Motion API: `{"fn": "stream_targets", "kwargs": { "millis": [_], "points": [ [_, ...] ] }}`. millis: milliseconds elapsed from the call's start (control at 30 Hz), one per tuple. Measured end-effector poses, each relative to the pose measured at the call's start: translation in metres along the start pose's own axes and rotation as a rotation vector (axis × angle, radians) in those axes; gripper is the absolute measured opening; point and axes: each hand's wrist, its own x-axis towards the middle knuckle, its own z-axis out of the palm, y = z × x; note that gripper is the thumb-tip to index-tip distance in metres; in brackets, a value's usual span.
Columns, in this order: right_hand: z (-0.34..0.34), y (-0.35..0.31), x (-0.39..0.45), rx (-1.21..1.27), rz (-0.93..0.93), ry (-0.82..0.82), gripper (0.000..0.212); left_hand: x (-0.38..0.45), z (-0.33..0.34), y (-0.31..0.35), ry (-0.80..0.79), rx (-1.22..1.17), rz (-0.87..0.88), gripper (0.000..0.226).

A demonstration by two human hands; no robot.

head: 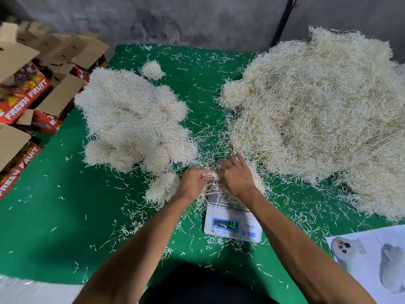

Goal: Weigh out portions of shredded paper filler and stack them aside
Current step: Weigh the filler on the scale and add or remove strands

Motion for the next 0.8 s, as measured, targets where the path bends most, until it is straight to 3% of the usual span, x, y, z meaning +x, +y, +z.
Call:
{"fn": "stream_targets", "kwargs": {
  "millis": [167, 267, 367, 500, 600, 733, 800],
  "points": [
    [-0.009, -0.002, 0.009, 0.050, -0.053, 0.095, 0.029, -0.002, -0.028, -0.022, 0.091, -0.066, 0.001, 0.028],
    [-0.010, -0.008, 0.016, 0.061, -0.044, 0.099, 0.018, -0.004, -0.037, -0.024, 0.057, -0.213, -0.059, 0.026],
    [-0.005, 0.000, 0.017, 0.042, 0.000, 0.076, 0.017, -0.012, -0.044, -0.020, -0.007, -0.304, -0.080, 0.010],
    [0.004, 0.030, 0.011, 0.044, 0.120, 0.017, 0.014, -0.025, -0.059, -0.026, 0.090, -0.357, -0.068, 0.010],
    [0.009, 0.044, 0.006, 0.031, 0.123, 0.053, 0.015, -0.024, -0.068, -0.044, 0.265, -0.389, -0.284, 0.016],
    [0.012, 0.045, 0.002, 0.044, 0.149, 0.082, 0.013, -0.024, -0.084, -0.086, 0.613, -0.763, -0.681, 0.029],
    [0.014, 0.043, 0.002, 0.057, 0.115, 0.115, 0.013, -0.027, -0.086, -0.103, 0.654, -0.616, -0.730, 0.035]
  ]
}}
